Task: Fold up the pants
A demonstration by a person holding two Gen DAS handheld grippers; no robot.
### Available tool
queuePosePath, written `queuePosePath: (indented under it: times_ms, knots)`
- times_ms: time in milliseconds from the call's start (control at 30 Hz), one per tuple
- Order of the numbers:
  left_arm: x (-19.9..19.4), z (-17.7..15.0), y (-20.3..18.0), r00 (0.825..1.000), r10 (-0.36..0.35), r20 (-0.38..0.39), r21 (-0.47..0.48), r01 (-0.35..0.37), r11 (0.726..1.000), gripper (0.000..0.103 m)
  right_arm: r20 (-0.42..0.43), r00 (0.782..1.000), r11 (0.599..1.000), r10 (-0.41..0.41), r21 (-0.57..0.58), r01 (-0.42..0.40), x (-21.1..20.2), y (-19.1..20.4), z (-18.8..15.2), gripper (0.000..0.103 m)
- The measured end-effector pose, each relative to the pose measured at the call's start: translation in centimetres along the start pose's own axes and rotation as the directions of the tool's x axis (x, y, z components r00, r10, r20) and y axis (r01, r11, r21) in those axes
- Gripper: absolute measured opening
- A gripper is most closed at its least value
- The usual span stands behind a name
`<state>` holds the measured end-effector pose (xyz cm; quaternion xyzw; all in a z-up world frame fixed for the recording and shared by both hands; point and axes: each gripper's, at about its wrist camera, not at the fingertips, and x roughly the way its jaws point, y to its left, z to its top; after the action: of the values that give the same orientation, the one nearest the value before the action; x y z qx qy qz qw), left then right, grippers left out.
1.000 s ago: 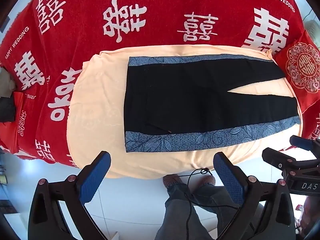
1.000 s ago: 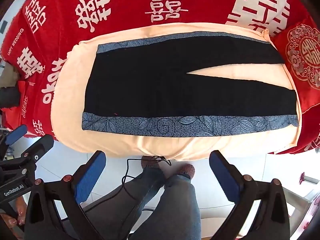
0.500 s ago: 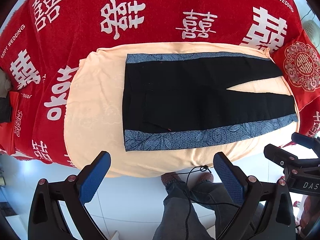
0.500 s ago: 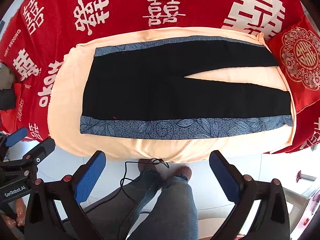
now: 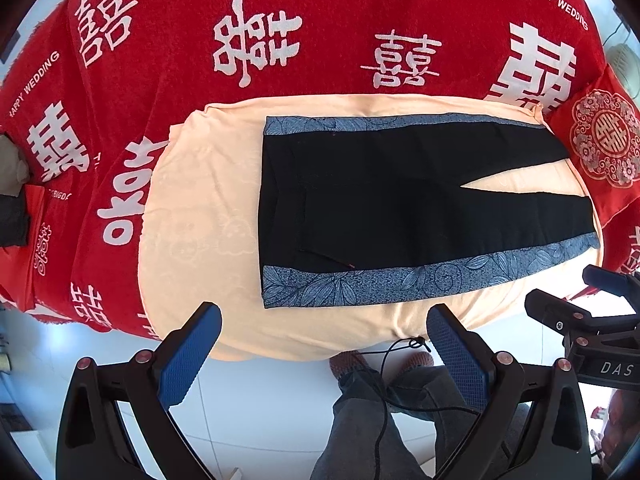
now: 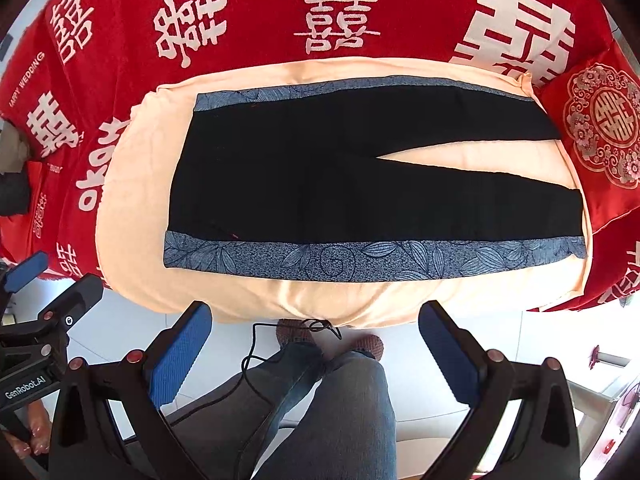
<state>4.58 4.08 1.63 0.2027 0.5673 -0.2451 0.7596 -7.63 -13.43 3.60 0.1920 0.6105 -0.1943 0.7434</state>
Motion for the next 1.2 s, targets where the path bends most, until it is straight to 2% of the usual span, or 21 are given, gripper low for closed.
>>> queuePosePath:
  times_ms: [533, 1200]
  knots:
    - [-0.48, 0.16, 0.56, 0.999, -0.003, 0.035, -0.006, 0.003, 1.0, 0.103, 0.027, 0.999, 0.999, -0.042, -0.022, 0.042, -0.63, 0.53, 0.14, 0.103]
    - [-0.65, 0.7, 0.61, 0.999, 0.0, 0.041, 0.006, 0.0, 1.0, 0.103, 0.026, 0.999, 0.999, -0.045, -0.015, 0.045, -0.6, 0.3, 0.23, 0.103]
